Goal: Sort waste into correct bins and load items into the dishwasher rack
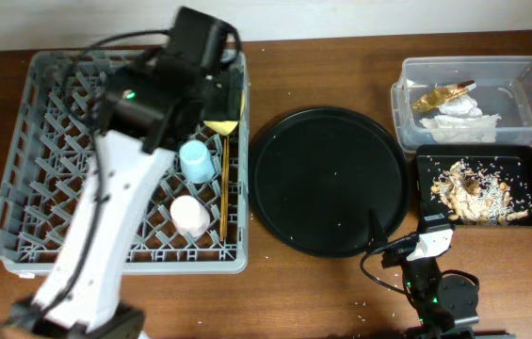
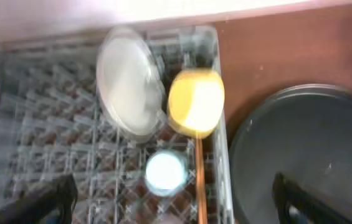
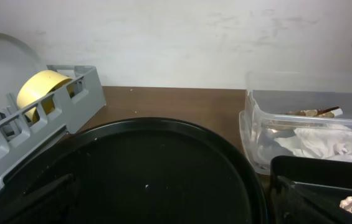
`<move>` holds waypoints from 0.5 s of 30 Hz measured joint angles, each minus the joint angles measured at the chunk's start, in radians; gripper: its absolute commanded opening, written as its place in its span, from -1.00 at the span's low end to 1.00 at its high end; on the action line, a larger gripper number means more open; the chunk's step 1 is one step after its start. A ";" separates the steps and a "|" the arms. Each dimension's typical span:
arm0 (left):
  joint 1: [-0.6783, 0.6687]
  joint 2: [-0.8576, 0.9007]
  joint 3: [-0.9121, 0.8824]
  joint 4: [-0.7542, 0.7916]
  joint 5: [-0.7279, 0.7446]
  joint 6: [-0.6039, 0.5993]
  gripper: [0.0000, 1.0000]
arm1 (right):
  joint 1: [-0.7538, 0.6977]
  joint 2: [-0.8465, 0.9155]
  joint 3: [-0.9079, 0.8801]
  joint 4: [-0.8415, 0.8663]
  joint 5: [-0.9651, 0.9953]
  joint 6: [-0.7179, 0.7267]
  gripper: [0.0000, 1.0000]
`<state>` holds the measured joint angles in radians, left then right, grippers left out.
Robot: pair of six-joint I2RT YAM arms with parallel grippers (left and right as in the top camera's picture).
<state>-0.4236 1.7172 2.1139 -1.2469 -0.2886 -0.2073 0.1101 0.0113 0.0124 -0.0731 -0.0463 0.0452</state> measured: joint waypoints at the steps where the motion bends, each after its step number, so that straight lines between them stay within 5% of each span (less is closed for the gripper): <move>1: 0.041 -0.062 -0.065 0.084 0.052 0.043 0.99 | 0.000 0.000 0.000 0.000 0.000 0.000 0.97; 6: 0.304 -0.456 -0.541 0.397 0.267 0.170 0.99 | 0.000 0.001 0.000 0.001 0.000 0.000 0.97; 10: 0.481 -0.853 -1.111 0.753 0.328 0.193 0.99 | 0.000 0.001 0.000 0.000 0.000 0.000 0.97; 15: 0.554 -1.291 -1.653 1.183 0.345 0.205 0.99 | 0.000 0.001 0.000 0.000 0.000 0.000 0.97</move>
<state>0.1307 0.4263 0.4610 -0.0643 0.0563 -0.0021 0.1101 0.0120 0.0128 -0.0731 -0.0463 0.0456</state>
